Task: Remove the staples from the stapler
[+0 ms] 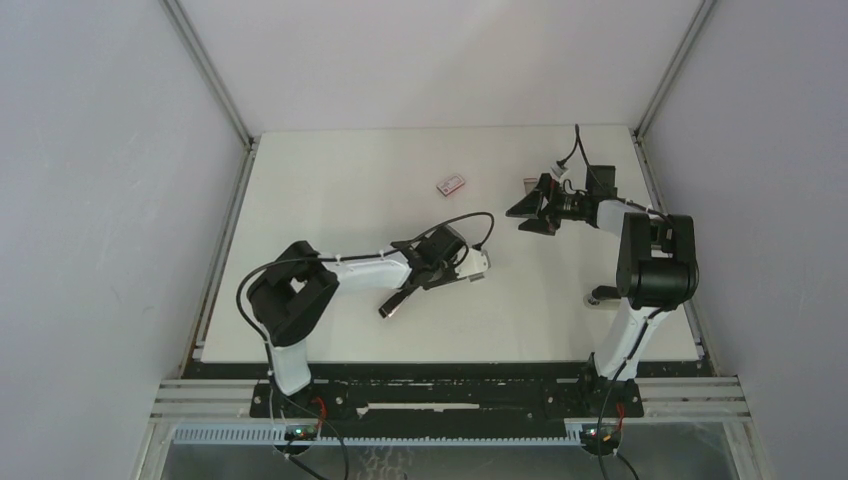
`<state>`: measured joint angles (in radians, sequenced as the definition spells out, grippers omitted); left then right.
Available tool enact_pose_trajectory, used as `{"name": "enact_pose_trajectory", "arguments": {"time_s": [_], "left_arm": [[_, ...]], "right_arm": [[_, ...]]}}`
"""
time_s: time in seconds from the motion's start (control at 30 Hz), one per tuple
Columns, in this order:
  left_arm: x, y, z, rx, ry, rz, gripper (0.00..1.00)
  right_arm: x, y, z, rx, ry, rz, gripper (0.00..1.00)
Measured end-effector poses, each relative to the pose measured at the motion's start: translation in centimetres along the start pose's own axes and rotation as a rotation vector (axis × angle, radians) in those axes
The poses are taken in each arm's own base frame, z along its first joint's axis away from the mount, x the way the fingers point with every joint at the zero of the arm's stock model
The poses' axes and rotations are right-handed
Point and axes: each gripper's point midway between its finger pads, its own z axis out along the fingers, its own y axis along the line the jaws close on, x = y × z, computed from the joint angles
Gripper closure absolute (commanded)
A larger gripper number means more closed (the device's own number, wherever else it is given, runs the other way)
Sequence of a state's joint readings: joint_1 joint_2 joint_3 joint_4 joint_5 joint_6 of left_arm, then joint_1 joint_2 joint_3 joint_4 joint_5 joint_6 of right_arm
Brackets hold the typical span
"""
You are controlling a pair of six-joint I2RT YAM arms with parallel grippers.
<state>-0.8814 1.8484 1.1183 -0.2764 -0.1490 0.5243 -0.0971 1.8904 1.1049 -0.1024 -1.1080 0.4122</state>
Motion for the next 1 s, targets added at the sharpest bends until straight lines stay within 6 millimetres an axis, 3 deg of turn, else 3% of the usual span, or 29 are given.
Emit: {"name": "enact_pose_trajectory", "arguments": {"time_s": [0.63,1.0], "left_arm": [[0.3,0.7,-0.1,-0.127,0.015,0.031,1.0],[1.3,0.8,-0.1,0.093,-0.027,-0.179,1.0]], "right_arm": [[-0.1,-0.1,-0.2,0.003,-0.006,0.013,0.0],[-0.1,-0.1,-0.2,0.003,-0.005,0.017,0.0]]}}
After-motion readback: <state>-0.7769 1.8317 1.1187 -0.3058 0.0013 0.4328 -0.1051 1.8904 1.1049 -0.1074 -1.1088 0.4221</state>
